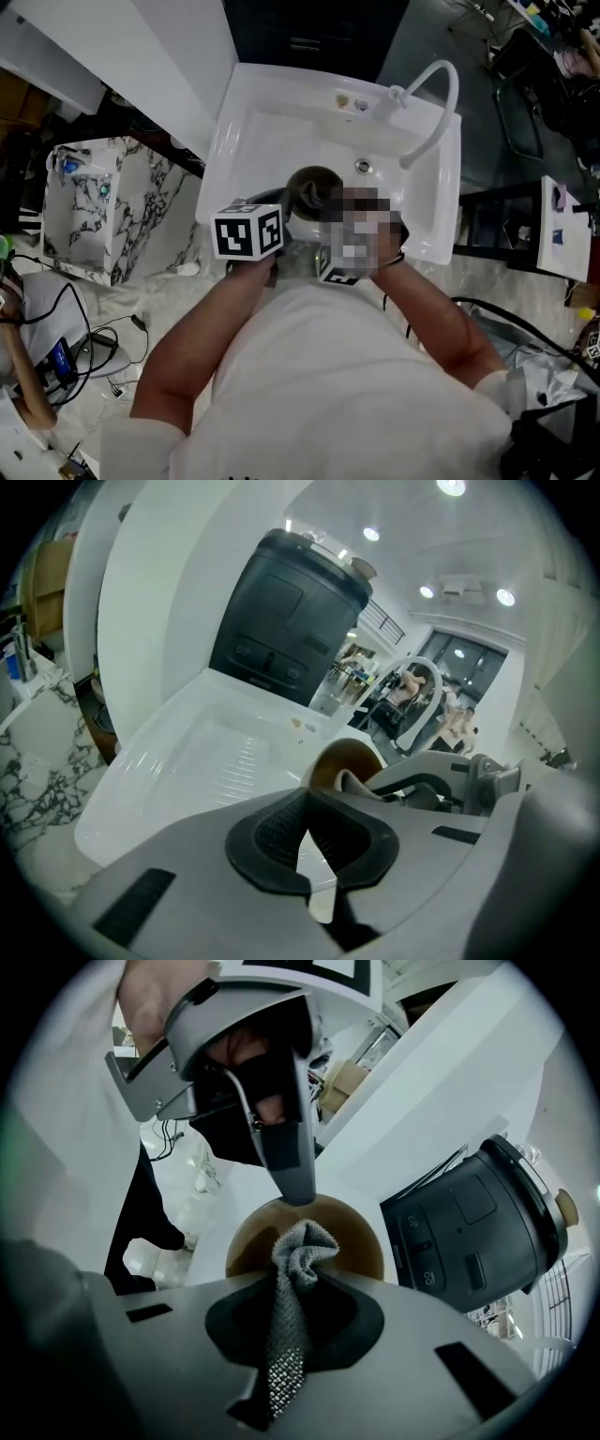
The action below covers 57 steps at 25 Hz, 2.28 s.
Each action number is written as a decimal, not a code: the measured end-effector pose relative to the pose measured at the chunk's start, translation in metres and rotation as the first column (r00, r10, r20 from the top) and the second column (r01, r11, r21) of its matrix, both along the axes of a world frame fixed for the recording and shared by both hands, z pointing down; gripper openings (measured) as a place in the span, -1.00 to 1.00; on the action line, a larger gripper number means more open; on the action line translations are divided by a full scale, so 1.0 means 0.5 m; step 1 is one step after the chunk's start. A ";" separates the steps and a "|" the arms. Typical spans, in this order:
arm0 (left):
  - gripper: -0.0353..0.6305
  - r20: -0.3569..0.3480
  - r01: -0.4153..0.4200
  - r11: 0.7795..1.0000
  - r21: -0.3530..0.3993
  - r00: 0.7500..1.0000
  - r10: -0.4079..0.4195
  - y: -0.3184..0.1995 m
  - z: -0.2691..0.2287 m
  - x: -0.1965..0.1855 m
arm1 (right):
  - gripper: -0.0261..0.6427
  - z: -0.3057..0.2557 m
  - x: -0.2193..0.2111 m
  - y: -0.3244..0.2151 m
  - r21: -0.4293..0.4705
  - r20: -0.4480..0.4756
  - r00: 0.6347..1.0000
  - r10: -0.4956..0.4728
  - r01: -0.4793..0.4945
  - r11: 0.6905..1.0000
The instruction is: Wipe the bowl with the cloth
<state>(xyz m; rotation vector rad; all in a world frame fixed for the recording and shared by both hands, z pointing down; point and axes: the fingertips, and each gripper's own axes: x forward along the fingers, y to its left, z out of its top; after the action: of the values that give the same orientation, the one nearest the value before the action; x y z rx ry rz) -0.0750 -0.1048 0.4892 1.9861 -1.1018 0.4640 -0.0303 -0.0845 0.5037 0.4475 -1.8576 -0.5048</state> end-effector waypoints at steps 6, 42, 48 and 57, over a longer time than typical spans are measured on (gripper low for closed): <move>-0.86 -0.004 0.002 1.000 -0.015 1.000 -0.002 0.009 0.010 -0.005 | -0.83 -0.027 0.019 -0.035 0.044 0.035 0.997 0.069 -0.071 0.996; -0.87 -0.024 0.019 0.999 0.037 1.000 -0.019 -0.017 -0.002 -0.030 | -0.84 -0.041 0.005 -0.006 -0.015 0.144 0.990 0.000 0.002 1.000; -0.87 -0.047 0.034 0.998 0.049 0.998 -0.032 -0.014 -0.008 -0.043 | -0.83 -0.104 0.027 -0.010 0.007 0.275 0.960 0.047 -0.051 0.999; -0.87 -0.224 0.039 0.999 0.028 0.974 -0.032 -0.010 -0.028 -0.065 | -0.84 -0.212 0.096 -0.024 0.046 0.495 0.864 0.091 -0.130 0.990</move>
<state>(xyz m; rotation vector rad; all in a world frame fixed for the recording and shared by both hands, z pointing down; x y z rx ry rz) -0.1075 -0.1096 0.4752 1.9880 -1.0061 0.1985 0.0177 -0.0963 0.3978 0.7899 -2.2895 -0.4082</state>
